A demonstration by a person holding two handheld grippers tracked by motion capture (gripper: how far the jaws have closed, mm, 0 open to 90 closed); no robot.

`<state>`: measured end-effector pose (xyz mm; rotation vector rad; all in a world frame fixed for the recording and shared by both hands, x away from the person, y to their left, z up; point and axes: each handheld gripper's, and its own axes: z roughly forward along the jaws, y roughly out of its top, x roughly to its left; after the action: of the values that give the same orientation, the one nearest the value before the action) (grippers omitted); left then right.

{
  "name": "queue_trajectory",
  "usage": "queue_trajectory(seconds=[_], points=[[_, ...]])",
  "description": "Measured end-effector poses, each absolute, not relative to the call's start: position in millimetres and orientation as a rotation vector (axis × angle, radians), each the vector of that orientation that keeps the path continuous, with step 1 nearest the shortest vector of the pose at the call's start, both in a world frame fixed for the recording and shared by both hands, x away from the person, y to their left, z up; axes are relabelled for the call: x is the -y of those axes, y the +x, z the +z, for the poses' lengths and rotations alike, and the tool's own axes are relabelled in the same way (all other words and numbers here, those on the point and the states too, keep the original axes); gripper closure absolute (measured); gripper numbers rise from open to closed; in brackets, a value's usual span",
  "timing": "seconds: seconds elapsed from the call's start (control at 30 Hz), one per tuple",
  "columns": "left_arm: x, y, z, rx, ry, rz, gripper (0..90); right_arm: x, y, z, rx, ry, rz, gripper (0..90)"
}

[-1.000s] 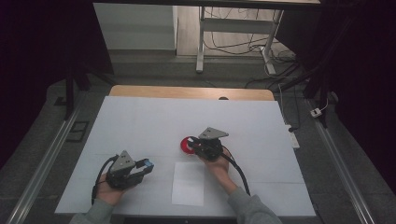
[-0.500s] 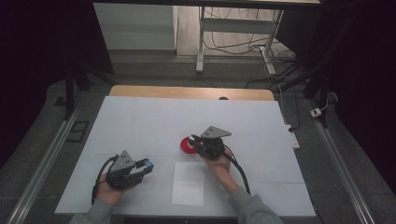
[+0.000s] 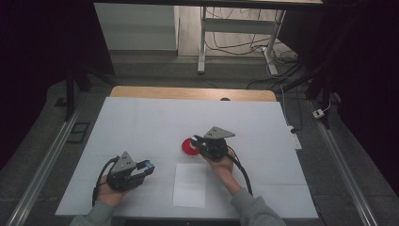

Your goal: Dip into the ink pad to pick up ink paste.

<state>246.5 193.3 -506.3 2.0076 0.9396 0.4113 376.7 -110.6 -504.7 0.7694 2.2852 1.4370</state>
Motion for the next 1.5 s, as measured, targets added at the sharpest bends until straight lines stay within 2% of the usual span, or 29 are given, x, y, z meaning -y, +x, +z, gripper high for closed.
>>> queue_trajectory(seconds=[1.5], points=[[-196.3,248.0,-506.9,-0.955,1.998,0.411,65.6,143.7,357.6,-478.5,-2.249,0.772,1.495,75.3]])
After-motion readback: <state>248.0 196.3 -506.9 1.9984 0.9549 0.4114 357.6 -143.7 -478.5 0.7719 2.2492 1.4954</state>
